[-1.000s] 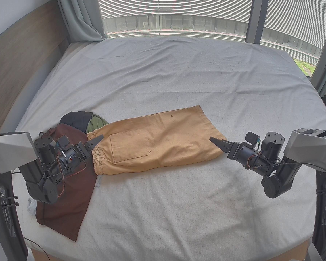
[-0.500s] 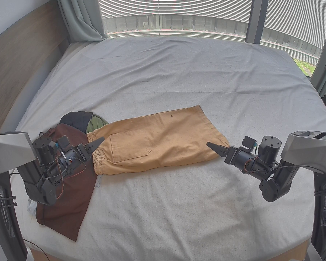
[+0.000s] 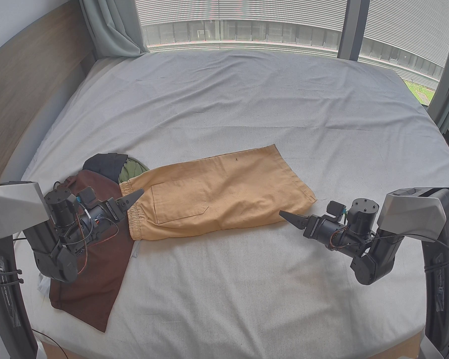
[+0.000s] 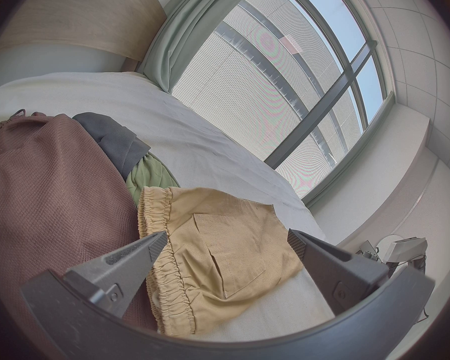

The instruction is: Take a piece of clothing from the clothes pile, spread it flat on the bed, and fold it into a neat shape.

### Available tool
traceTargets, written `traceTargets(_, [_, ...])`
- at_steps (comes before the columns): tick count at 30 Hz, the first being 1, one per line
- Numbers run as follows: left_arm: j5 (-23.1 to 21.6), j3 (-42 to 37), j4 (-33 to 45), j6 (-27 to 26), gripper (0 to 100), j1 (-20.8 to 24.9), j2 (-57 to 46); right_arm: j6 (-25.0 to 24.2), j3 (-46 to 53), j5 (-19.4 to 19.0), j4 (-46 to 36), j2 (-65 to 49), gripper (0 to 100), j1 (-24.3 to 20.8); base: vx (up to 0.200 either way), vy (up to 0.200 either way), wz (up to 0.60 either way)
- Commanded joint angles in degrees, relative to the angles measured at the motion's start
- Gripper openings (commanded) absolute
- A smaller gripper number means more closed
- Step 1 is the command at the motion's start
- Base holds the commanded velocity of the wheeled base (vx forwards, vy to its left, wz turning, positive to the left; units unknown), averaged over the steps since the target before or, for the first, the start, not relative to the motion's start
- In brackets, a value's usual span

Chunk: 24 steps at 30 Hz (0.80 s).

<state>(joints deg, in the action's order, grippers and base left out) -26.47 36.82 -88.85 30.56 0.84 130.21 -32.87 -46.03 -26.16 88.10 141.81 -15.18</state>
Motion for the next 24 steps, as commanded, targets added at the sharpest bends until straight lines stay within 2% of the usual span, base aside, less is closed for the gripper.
traceTargets(1, [0.0, 0.0, 0.0, 0.0, 100, -0.1, 0.0, 0.0, 0.1, 0.0, 0.0, 1.4, 100, 0.1, 0.0, 0.0, 0.0])
traceTargets(10, [0.0, 0.1, 0.0, 0.0, 100, -0.2, 0.0, -0.2, -2.7, 0.1, -1.6, 4.5, 100, -0.7, 0.0, 0.0, 0.0])
traceTargets(13, [0.0, 0.1, 0.0, 0.0, 100, -0.2, 0.0, -1.1, -4.8, 2.9, -1.6, 5.8, 100, -2.0, 0.0, 0.0, 0.0])
traceTargets(14, [0.0, 0.1, 0.0, 0.0, 100, -0.2, 0.0, -2.5, -6.3, 5.3, -1.6, 6.8, 100, -3.3, 0.0, 0.0, 0.0])
traceTargets(15, [0.0, 0.2, 0.0, 0.0, 100, -0.2, 0.0, -3.2, -7.1, 6.2, -1.5, 7.2, 100, -3.8, 0.0, 0.0, 0.0])
traceTargets(24, [0.0, 0.2, 0.0, 0.0, 100, -0.3, 0.0, -6.2, -12.7, 7.0, -1.4, 10.9, 100, -5.7, 0.0, 0.0, 0.0])
